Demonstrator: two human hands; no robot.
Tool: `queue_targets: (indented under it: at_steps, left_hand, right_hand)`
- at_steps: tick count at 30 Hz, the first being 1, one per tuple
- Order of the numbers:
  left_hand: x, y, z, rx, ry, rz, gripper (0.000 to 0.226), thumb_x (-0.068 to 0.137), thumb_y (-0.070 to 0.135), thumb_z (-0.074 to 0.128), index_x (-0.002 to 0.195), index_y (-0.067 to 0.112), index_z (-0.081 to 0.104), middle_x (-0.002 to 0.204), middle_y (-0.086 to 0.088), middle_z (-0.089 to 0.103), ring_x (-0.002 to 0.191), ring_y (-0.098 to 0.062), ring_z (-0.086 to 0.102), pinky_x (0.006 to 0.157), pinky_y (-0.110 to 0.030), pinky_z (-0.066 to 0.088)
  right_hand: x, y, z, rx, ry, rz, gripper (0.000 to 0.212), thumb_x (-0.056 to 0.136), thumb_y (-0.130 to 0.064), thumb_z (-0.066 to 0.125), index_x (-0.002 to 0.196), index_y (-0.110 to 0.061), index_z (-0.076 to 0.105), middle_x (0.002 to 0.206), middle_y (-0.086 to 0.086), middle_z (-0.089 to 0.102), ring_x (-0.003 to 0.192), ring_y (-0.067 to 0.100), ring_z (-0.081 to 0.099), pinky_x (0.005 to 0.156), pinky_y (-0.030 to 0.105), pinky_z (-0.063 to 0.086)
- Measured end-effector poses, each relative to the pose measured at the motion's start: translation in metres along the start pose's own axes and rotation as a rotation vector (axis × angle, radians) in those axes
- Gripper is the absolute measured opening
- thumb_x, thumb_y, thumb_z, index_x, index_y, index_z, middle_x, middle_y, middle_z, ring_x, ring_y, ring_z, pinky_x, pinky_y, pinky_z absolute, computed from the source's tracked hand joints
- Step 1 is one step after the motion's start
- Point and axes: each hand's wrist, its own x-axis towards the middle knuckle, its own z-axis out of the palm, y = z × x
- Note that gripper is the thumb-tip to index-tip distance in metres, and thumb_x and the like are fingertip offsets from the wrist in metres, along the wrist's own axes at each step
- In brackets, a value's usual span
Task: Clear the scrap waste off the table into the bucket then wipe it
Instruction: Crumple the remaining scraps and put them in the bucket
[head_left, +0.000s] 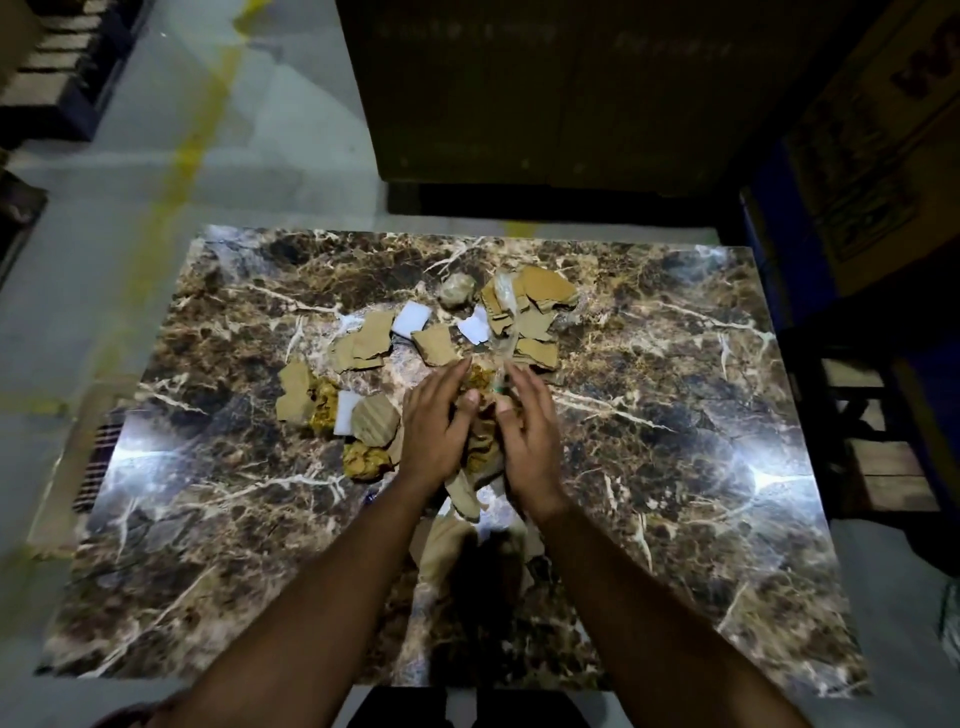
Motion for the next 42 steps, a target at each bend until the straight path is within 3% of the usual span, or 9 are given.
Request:
queue_targets:
  at_steps: [9, 15, 21, 26, 29, 32, 36, 39, 42]
  left_hand:
    - [-0.011, 0.026, 0.021, -0.585, 0.181, -0.226, 0.031, 0.095, 0.035, 0.050, 0.121, 0.048, 0.061, 0.139, 0.014, 0.059, 0.131, -0.006, 0.052, 0.110, -0.044, 0.046]
    - [-0.010, 0.041, 0.011, -0.733, 0.254, -0.255, 0.018, 0.088, 0.028, 0.057, 0.101, 0.028, 0.070, 0.113, 0.004, 0.071, 0.110, -0.020, 0.066, 0.096, -0.053, 0.053]
    - [-0.011, 0.068, -0.014, -0.823, 0.250, -0.206, 0.013, 0.093, 0.014, 0.062, 0.089, 0.024, 0.069, 0.094, -0.003, 0.072, 0.086, -0.020, 0.067, 0.075, -0.039, 0.053]
    - [-0.019, 0.086, -0.032, -0.909, 0.253, -0.183, 0.017, 0.094, 0.026, 0.057, 0.101, 0.017, 0.070, 0.102, -0.004, 0.073, 0.099, -0.021, 0.069, 0.085, -0.037, 0.055]
    - [-0.027, 0.096, -0.042, -0.901, 0.245, -0.157, 0.027, 0.108, 0.019, 0.043, 0.118, 0.013, 0.068, 0.112, 0.006, 0.070, 0.102, -0.005, 0.068, 0.082, -0.020, 0.054]
    - [-0.028, 0.101, -0.049, -0.892, 0.318, -0.139, 0.022, 0.107, 0.019, 0.046, 0.102, 0.020, 0.067, 0.119, -0.005, 0.060, 0.107, -0.009, 0.064, 0.086, -0.025, 0.053]
    - [-0.026, 0.110, -0.065, -0.915, 0.303, -0.120, 0.017, 0.103, 0.008, 0.052, 0.087, 0.012, 0.055, 0.103, -0.007, 0.068, 0.097, -0.013, 0.068, 0.082, -0.033, 0.053]
    - [-0.027, 0.121, -0.081, -0.932, 0.322, -0.055, 0.014, 0.099, 0.001, 0.055, 0.098, 0.014, 0.055, 0.099, -0.004, 0.067, 0.089, -0.013, 0.068, 0.075, -0.029, 0.054]
    - [-0.027, 0.125, -0.089, -0.974, 0.312, -0.028, 0.031, 0.099, 0.000, 0.054, 0.123, 0.018, 0.058, 0.116, 0.000, 0.069, 0.103, -0.016, 0.069, 0.083, -0.030, 0.056]
  right_hand:
    - [0.005, -0.008, 0.029, -0.053, 0.146, 0.028, 0.046, 0.093, -0.055, 0.046, 0.122, -0.030, 0.071, 0.142, -0.007, 0.058, 0.127, 0.009, 0.054, 0.101, 0.035, 0.050]
    - [0.002, -0.029, 0.029, 0.143, 0.226, 0.136, 0.037, 0.088, -0.060, 0.051, 0.114, -0.036, 0.062, 0.107, -0.016, 0.069, 0.096, 0.006, 0.067, 0.082, 0.042, 0.057]
    - [0.000, -0.063, 0.017, 0.244, 0.157, 0.117, 0.050, 0.087, -0.056, 0.054, 0.134, -0.038, 0.060, 0.127, -0.006, 0.054, 0.109, -0.002, 0.058, 0.084, 0.012, 0.048]
    - [-0.009, -0.091, 0.007, 0.276, 0.092, 0.068, 0.033, 0.081, -0.066, 0.059, 0.107, -0.048, 0.064, 0.135, -0.009, 0.053, 0.118, 0.004, 0.058, 0.092, 0.021, 0.051]
    - [-0.016, -0.104, 0.003, 0.315, 0.062, 0.078, 0.029, 0.083, -0.051, 0.066, 0.102, -0.029, 0.068, 0.101, -0.006, 0.073, 0.092, 0.010, 0.070, 0.084, 0.040, 0.059]
    - [-0.020, -0.118, 0.000, 0.297, 0.103, 0.033, 0.026, 0.079, -0.043, 0.069, 0.088, -0.018, 0.066, 0.083, 0.001, 0.070, 0.079, 0.021, 0.067, 0.076, 0.048, 0.058]
    - [-0.018, -0.139, 0.002, 0.253, 0.161, 0.022, 0.018, 0.072, -0.047, 0.067, 0.077, -0.031, 0.059, 0.071, -0.007, 0.065, 0.066, 0.015, 0.060, 0.068, 0.045, 0.056]
    - [-0.017, -0.153, 0.001, 0.253, 0.139, -0.065, 0.013, 0.086, -0.031, 0.067, 0.094, -0.039, 0.062, 0.086, -0.022, 0.066, 0.074, 0.002, 0.061, 0.067, 0.034, 0.053]
    - [-0.015, -0.163, -0.002, 0.316, 0.038, -0.075, 0.044, 0.097, -0.009, 0.056, 0.124, -0.040, 0.070, 0.124, -0.019, 0.068, 0.106, -0.003, 0.065, 0.086, 0.026, 0.058]
